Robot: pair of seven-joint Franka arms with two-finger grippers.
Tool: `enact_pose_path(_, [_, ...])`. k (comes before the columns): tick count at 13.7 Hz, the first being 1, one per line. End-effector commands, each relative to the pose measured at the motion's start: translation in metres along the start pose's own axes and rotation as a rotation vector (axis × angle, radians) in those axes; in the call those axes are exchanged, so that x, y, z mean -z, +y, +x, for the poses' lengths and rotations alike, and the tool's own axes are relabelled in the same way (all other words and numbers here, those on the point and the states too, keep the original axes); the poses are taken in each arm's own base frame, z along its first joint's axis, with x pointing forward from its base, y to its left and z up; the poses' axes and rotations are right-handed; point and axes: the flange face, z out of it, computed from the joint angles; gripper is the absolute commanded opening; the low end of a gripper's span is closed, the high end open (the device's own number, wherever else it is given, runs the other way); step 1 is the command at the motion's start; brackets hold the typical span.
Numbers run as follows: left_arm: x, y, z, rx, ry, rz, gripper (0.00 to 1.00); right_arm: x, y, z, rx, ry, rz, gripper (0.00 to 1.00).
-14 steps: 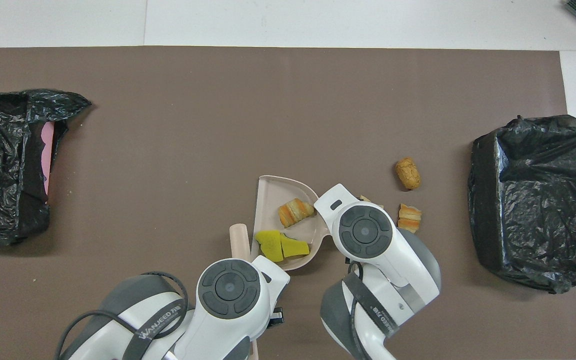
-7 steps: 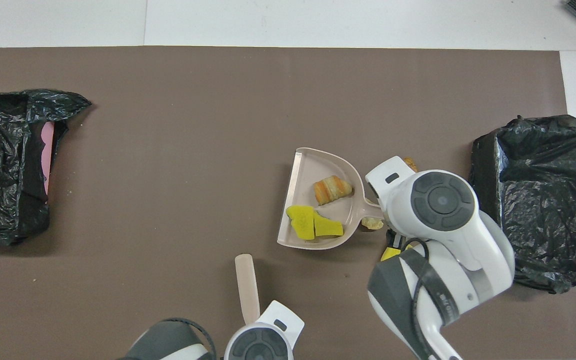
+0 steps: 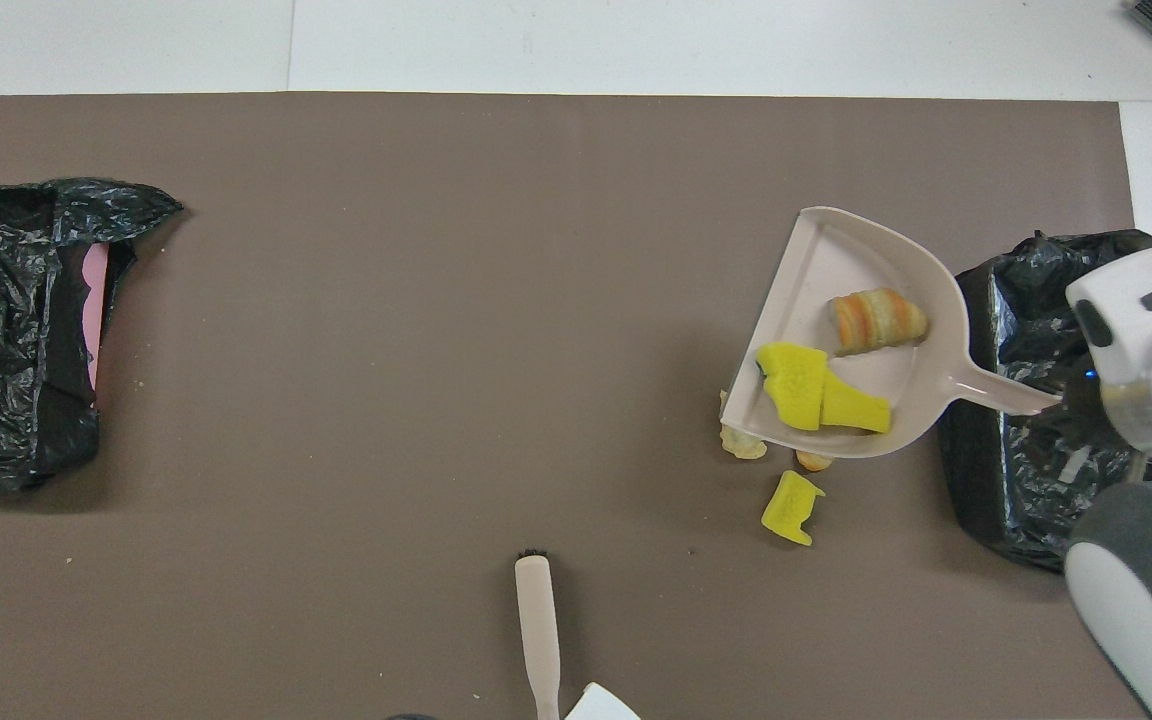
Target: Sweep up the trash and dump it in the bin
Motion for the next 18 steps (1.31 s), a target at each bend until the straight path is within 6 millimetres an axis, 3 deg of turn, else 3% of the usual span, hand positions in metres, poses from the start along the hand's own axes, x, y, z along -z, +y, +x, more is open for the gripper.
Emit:
enact_pose_path(1, [-0.022,0.003,0.0,0.0,-0.013,0.005,0.0,0.011,0.026,-0.057,0.021,-0.024,-0.002,0.0])
enact_pose_path(3, [-0.022,0.003,0.0,-0.003,-0.021,0.016,0.0,0.008,0.036,-0.111,0.01,-0.033,0.014,0.0])
enact_pose_path(4, [-0.022,0.003,0.001,-0.003,-0.024,0.017,0.15,0.006,0.04,-0.135,0.02,-0.036,0.021,0.0])
enact_pose_path(5, [-0.019,0.002,0.004,0.003,-0.023,0.013,0.36,0.004,0.044,-0.16,0.033,-0.04,0.019,0.0])
enact_pose_path(7, [-0.011,0.003,0.008,0.003,-0.024,0.027,1.0,0.003,0.049,-0.199,0.063,-0.112,0.005,0.0])
enact_pose_path(9, [0.018,-0.002,0.041,-0.006,-0.015,0.003,1.0,0.007,0.054,-0.211,0.124,-0.221,-0.037,0.0])
enact_pose_path(12, [0.095,-0.012,0.106,-0.077,-0.038,-0.046,1.0,0.001,0.062,-0.233,0.178,-0.339,-0.08,0.0])
enact_pose_path(15, [0.177,-0.054,0.171,-0.089,0.024,-0.119,1.0,-0.023,0.069,-0.245,0.23,-0.391,-0.102,0.0])
enact_pose_path(18, [0.238,-0.099,0.209,-0.108,0.087,-0.105,1.0,-0.043,0.071,-0.236,0.312,-0.476,-0.102,0.0])
